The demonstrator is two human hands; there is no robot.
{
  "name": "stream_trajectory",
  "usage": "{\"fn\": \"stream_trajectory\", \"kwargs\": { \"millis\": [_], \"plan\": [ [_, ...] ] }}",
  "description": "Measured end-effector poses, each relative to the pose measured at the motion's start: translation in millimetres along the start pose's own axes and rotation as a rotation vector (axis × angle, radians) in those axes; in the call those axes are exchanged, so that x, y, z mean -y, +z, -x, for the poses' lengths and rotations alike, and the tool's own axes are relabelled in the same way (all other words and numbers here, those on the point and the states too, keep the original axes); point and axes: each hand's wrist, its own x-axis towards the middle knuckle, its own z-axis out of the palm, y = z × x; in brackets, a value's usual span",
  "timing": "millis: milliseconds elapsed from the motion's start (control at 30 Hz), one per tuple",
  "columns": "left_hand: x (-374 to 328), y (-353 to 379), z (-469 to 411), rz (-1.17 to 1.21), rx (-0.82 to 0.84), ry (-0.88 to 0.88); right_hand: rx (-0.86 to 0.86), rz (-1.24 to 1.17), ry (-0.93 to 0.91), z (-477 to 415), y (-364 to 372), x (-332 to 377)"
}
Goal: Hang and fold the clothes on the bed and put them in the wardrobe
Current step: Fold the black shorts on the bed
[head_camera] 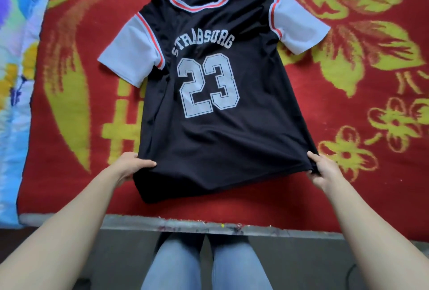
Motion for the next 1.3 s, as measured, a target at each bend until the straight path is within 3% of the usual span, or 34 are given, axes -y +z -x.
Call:
{"fn": "stream_trajectory", "kwargs": {
  "millis": [67,133,233,467,567,700,967,1100,1300],
  "plan": [
    [14,2,-1,0.098,-0.004,-0.010,-0.018,0.047,0.006,-1,-7,-9],
    [26,1,-2,0.396,-0.040,0.006,-0.064,0.078,-0.018,-2,-12,-17],
    [39,0,0,0.688,-0.221,0.074,-0.136,0.076,-0.106,-1,-13,-25],
    [58,7,3,0.212,-0.483,0.217,-0.290,0.157,-0.139,0,-13,-48],
    [70,8,7,-0.055,-0.509,0.163,-0.454,0.214,-0.144,6,-14,-67],
    [92,10,11,-0.165,-0.492,0.058,-0.562,0.382,-0.077,12,-25,-94],
    [121,16,18,-0.279,-0.482,-0.093,-0.508,0.751,0.076,24,-42,-119],
    [102,17,18,-0.368,-0.527,-0.088,-0.453,0.905,0.016,26,-25,-100],
    [47,18,9,-0.319,-0.529,0.079,-0.351,0.888,-0.167,12,16,-51]
  ]
}}
